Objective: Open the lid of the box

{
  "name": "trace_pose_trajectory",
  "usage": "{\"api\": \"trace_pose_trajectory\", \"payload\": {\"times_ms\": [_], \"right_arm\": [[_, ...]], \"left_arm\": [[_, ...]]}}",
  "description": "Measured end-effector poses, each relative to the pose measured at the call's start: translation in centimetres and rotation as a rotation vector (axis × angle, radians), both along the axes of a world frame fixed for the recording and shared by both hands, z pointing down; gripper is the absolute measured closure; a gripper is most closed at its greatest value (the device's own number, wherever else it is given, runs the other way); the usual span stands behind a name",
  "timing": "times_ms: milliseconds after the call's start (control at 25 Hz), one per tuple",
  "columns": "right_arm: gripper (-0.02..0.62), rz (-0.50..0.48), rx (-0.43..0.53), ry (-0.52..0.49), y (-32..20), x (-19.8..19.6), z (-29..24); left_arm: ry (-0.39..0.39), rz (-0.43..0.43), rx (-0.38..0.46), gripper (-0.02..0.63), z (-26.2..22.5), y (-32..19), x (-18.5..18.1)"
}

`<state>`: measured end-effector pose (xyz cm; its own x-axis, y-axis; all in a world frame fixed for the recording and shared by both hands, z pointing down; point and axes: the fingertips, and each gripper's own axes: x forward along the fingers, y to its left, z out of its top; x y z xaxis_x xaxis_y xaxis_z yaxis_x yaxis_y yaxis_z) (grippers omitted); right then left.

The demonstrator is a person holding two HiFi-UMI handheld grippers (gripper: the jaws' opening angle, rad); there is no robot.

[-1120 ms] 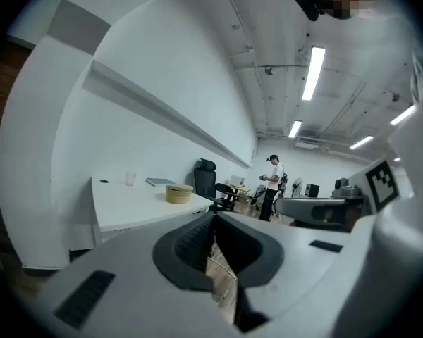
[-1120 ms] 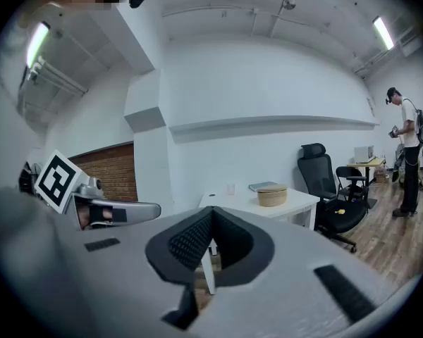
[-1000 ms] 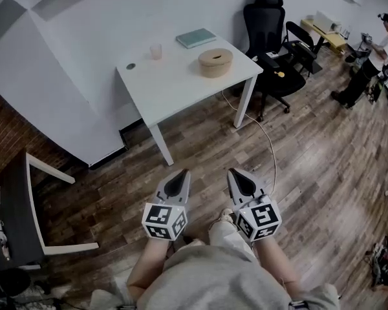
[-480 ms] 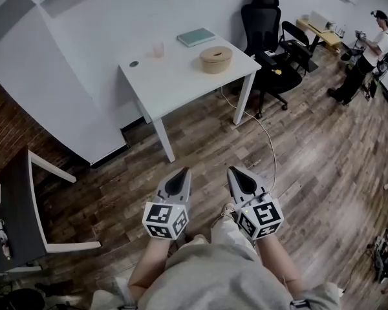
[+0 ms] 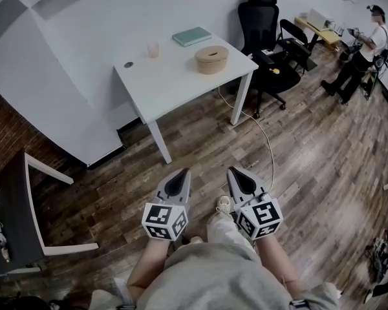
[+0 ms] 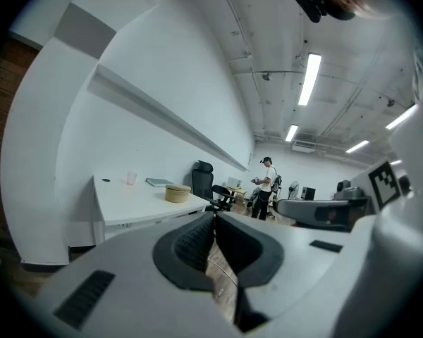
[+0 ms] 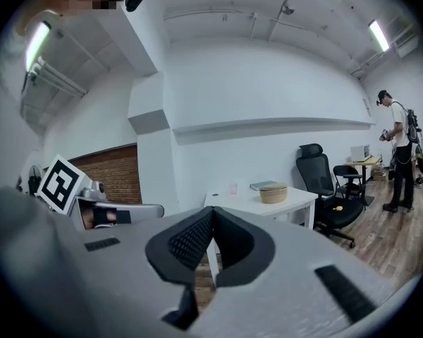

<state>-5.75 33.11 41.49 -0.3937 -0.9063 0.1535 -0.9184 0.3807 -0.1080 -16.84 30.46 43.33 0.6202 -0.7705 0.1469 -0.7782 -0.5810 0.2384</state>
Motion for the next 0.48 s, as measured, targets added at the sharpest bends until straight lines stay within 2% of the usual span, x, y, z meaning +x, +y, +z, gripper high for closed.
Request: {"api": "trace_pose_trajectory", "payload": {"times_ms": [480], "right_arm": [[0.594,-0.074,0.019,0.035,-10.4,4.2,-1.0]], "left_arm": [[0.004,-0.043,0.018,0.597,-1.1,-9.8,4.6]]}}
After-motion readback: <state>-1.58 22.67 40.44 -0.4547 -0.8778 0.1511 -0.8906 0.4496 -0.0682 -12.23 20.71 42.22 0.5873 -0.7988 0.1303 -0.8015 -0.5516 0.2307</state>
